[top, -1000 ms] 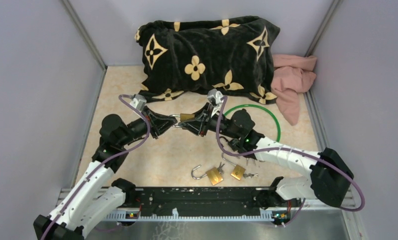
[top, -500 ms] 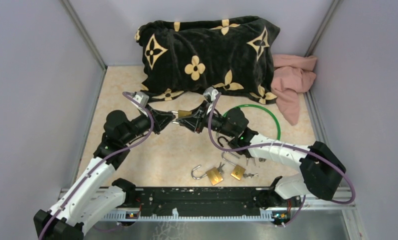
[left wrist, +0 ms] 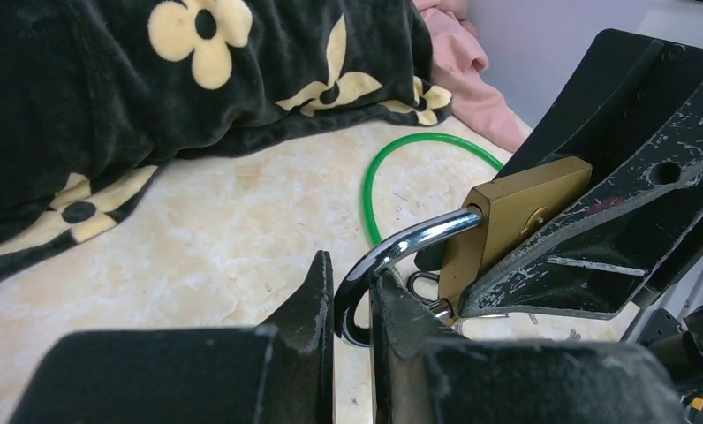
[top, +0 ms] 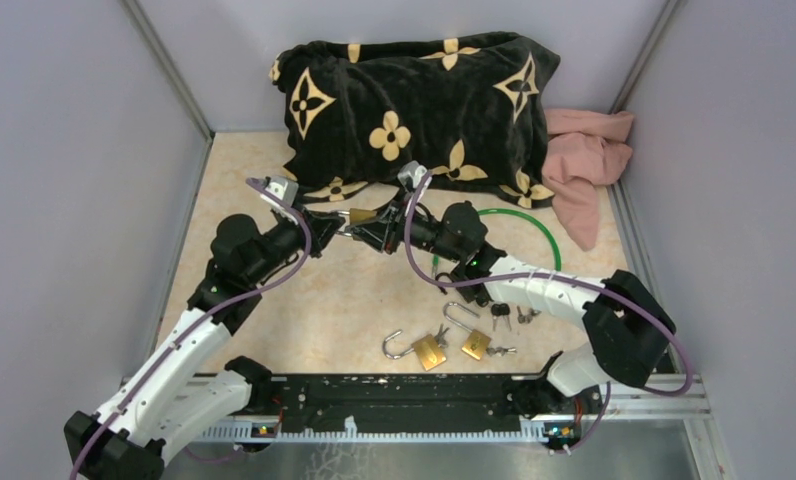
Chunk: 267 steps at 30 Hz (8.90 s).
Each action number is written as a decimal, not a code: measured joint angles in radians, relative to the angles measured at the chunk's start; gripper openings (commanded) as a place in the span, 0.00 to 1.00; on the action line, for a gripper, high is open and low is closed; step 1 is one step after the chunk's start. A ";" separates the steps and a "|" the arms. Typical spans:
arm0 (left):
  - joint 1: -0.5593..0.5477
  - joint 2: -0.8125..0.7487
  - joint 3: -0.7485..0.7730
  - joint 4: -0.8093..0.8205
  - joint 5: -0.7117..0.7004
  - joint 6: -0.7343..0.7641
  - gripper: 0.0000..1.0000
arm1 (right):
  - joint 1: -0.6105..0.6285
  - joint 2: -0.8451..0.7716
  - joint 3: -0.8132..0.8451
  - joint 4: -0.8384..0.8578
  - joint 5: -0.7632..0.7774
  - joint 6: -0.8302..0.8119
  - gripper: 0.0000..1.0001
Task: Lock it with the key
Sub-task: Lock the lock, then place the lock at the center of the board.
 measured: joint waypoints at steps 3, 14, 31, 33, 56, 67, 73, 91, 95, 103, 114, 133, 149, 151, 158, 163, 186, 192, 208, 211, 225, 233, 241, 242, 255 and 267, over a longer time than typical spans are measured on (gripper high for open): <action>-0.006 0.003 0.002 -0.008 -0.016 0.002 0.00 | -0.002 0.010 0.003 0.003 -0.008 0.003 0.00; -0.047 0.024 0.003 -0.009 -0.089 0.001 0.00 | -0.033 0.054 0.047 -0.024 -0.079 0.015 0.00; -0.013 -0.093 0.030 -0.165 0.358 0.021 0.00 | -0.029 -0.190 -0.055 -0.193 -0.294 -0.025 0.37; -0.013 -0.093 0.021 -0.200 0.406 0.024 0.00 | -0.026 -0.204 -0.088 -0.192 -0.309 -0.032 0.59; -0.042 -0.087 -0.037 -0.396 0.576 0.184 0.00 | -0.046 -0.332 -0.491 -0.168 -0.319 -0.082 0.74; -0.039 -0.097 0.010 -0.381 0.689 0.252 0.00 | 0.008 -0.287 -0.552 0.071 -0.291 -0.209 0.53; -0.039 -0.097 0.010 -0.381 0.696 0.261 0.00 | 0.026 -0.268 -0.528 0.084 -0.317 -0.224 0.35; -0.033 -0.096 0.010 -0.365 0.706 0.268 0.00 | 0.047 -0.242 -0.490 0.054 -0.378 -0.202 0.00; -0.032 -0.096 0.010 -0.363 0.706 0.267 0.00 | 0.047 -0.242 -0.489 0.053 -0.386 -0.192 0.00; -0.021 -0.093 0.031 -0.370 0.698 0.275 0.00 | 0.040 -0.253 -0.478 0.026 -0.352 -0.201 0.00; -0.014 -0.060 0.105 -0.375 0.705 0.300 0.00 | -0.002 -0.297 -0.560 0.204 -0.309 -0.188 0.00; 0.006 -0.046 0.124 -0.361 0.725 0.252 0.00 | -0.030 -0.328 -0.640 0.320 -0.285 -0.191 0.00; 0.055 -0.082 0.120 -0.258 0.726 0.255 0.00 | -0.079 -0.290 -0.734 0.011 -0.255 -0.210 0.00; 0.053 -0.089 0.067 -0.269 0.724 0.296 0.00 | -0.079 -0.290 -0.727 -0.052 -0.253 -0.210 0.00; 0.054 -0.014 -0.037 -0.363 0.661 0.455 0.22 | -0.079 -0.306 -0.627 -0.206 -0.205 -0.251 0.00; 0.003 0.045 -0.050 -0.401 0.594 0.717 0.63 | -0.079 -0.275 -0.589 -0.240 -0.204 -0.274 0.00; -0.196 0.457 -0.036 -0.443 0.423 1.266 0.58 | -0.079 -0.233 -0.526 -0.355 -0.251 -0.423 0.00; -0.197 0.408 0.115 -0.702 0.489 1.429 0.72 | -0.079 -0.233 -0.522 -0.375 -0.253 -0.456 0.00; -0.233 0.541 -0.094 -0.167 0.458 1.151 0.65 | -0.079 -0.266 -0.524 -0.359 -0.257 -0.462 0.00; -0.290 0.541 -0.111 -0.148 0.438 1.182 0.25 | -0.079 -0.265 -0.524 -0.341 -0.257 -0.462 0.00; -0.355 0.466 -0.152 -0.167 0.285 1.158 0.00 | -0.082 -0.265 -0.539 -0.308 -0.253 -0.396 0.98; -0.353 0.409 0.047 -0.445 0.281 0.986 0.00 | -0.063 -0.279 -0.599 -0.112 -0.257 -0.406 0.89; -0.353 0.363 0.187 -0.605 0.293 0.909 0.00 | -0.045 -0.203 -0.595 0.031 -0.321 -0.388 0.90; -0.353 0.359 0.188 -0.623 0.290 0.896 0.00 | -0.045 -0.207 -0.595 0.048 -0.326 -0.377 0.92; -0.351 0.347 0.209 -0.711 0.279 0.765 0.00 | -0.045 -0.357 -0.443 -0.187 -0.315 -0.339 0.58; -0.351 0.347 0.210 -0.711 0.279 0.753 0.00 | -0.045 -0.283 -0.378 -0.297 -0.334 -0.319 0.43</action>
